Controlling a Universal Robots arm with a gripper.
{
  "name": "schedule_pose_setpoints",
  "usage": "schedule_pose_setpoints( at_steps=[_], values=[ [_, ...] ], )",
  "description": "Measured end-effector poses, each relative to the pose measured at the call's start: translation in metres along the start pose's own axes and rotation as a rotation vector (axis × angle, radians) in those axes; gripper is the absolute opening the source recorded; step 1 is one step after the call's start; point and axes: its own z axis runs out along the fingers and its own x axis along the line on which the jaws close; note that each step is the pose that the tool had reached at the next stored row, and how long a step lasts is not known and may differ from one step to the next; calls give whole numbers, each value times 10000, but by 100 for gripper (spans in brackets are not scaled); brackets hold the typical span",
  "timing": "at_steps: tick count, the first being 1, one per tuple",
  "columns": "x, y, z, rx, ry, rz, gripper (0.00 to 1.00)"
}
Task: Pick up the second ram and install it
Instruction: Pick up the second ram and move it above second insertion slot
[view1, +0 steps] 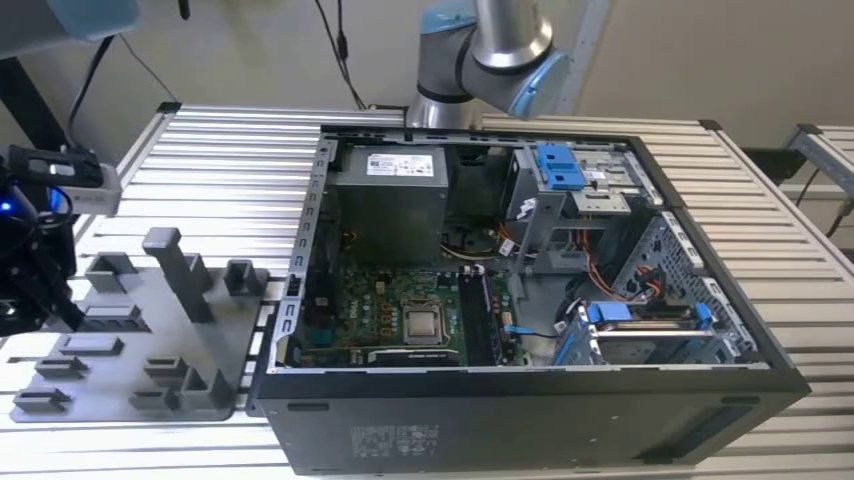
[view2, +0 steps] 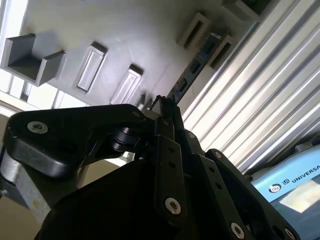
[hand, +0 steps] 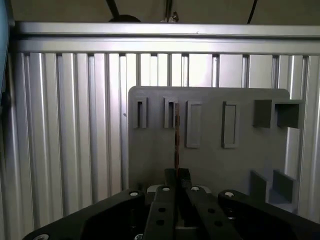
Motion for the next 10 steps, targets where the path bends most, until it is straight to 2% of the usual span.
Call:
schedule_pose_setpoints(
  at_steps=[10],
  values=[
    [-4,1,-117,1,0,0,14]
  ],
)
